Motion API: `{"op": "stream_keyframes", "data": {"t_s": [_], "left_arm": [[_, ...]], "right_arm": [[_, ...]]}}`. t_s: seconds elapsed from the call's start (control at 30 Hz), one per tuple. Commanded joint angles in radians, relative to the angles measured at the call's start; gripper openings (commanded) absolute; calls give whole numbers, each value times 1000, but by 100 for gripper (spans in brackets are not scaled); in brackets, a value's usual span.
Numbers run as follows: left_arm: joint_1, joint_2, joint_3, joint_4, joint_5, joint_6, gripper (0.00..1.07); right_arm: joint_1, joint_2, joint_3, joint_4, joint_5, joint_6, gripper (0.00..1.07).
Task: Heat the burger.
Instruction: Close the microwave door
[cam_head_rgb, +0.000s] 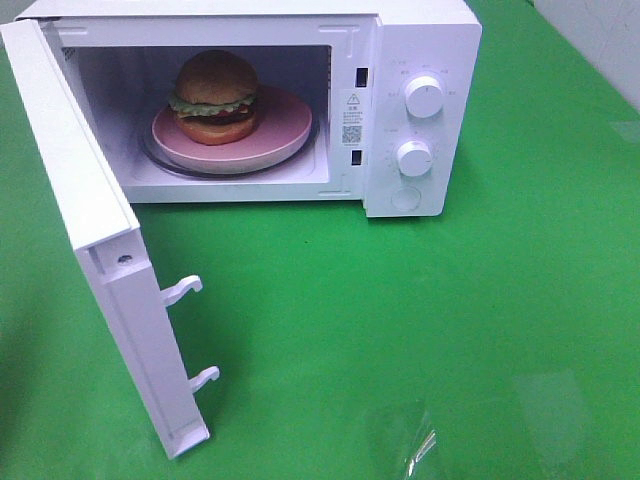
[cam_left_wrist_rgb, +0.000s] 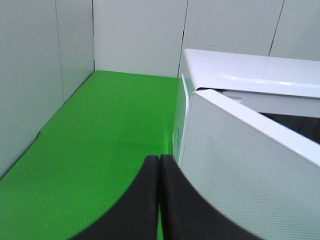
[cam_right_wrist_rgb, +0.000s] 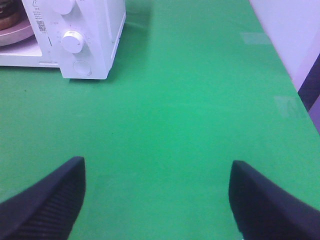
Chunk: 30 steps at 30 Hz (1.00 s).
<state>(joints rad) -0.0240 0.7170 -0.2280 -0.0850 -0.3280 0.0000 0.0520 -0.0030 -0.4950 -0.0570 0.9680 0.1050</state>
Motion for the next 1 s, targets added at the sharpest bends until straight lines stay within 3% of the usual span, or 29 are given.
{"op": "stream_keyframes", "data": {"t_s": [0.03,0.27,0.3,0.33,0.4,0.63,0.8,1.0], "left_arm": [[-2,57,14,14,-87,-8,0],[-2,253,15,173,-244,-105,0],[-2,303,15,231,-299,-155,0],[-2,303,15,231,-299,-155,0],[-2,397,15,353,-420,-242,0],[-2,508,9,439,-547,-268,0],[-2,628,-39,559,-598,-328,0],[-12,715,-67,564,-611,-340,0]], "right_arm": [[-5,-27,4,5,-10,-10,76],[-5,-27,4,5,-10,-10,76],[-5,-27,4,5,-10,-10,76],[-5,-27,4,5,-10,-10,76],[-5,-27,4,5,-10,-10,76],[-5,-27,4,5,-10,-10,76],[-5,-27,4,5,-10,-10,76],[-5,-27,4,5,-10,-10,76]]}}
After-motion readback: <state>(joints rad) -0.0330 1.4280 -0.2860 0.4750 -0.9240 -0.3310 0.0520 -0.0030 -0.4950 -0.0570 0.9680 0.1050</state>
